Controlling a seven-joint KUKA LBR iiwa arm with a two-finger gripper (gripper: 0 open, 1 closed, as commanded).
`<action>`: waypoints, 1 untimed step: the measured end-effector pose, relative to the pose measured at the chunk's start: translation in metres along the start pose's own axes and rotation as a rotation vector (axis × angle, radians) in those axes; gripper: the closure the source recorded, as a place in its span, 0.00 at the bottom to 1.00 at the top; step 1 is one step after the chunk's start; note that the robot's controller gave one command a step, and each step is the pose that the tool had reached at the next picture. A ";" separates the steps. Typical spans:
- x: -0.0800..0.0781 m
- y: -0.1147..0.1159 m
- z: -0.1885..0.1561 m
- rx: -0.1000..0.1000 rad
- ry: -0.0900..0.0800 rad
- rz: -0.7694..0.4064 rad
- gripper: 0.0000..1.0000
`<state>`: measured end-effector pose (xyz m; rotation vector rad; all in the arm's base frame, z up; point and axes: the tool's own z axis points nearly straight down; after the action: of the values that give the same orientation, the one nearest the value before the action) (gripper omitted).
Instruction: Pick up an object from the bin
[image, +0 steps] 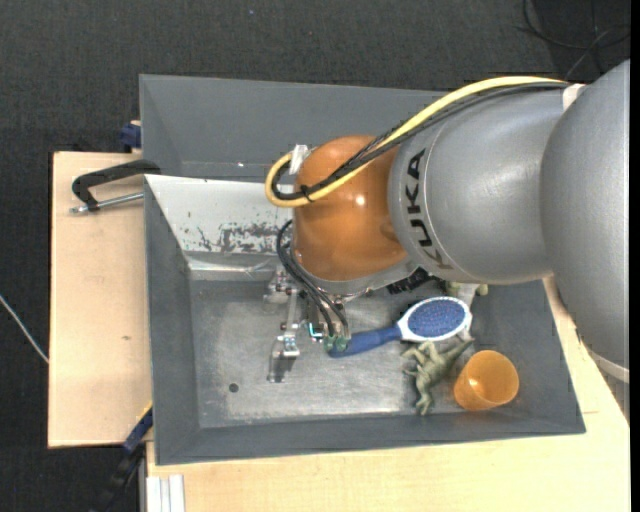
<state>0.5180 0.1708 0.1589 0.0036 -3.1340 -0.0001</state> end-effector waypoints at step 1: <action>0.006 -0.107 0.088 -0.001 -0.012 -0.118 0.00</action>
Offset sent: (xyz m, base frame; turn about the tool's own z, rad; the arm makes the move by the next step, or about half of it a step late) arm -0.0080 -0.1054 -0.0889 -0.1225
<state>0.5115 0.0640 0.0705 0.1895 -3.1404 -0.0031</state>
